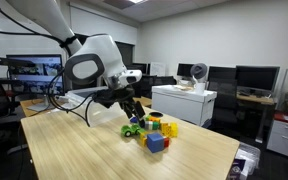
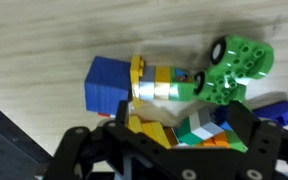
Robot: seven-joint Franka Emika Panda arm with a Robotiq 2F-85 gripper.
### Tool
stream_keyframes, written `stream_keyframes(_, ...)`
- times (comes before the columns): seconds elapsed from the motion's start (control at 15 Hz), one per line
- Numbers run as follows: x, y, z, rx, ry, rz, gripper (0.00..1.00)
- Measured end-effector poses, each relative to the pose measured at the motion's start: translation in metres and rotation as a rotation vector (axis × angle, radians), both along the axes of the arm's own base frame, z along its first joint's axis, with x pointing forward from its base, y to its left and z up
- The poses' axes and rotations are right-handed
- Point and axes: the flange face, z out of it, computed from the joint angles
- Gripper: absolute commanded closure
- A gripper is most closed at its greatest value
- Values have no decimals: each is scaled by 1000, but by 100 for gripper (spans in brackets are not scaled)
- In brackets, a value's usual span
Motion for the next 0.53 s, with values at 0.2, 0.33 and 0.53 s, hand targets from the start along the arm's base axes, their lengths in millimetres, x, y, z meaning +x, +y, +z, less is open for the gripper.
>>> stream_keyframes(0.2,1,1,-38,19,60,-154,0)
stream_keyframes(0.33,21,35,-45,39,68,-225,0)
stream_keyframes(0.53,40,64,-29,70,35,-259,0)
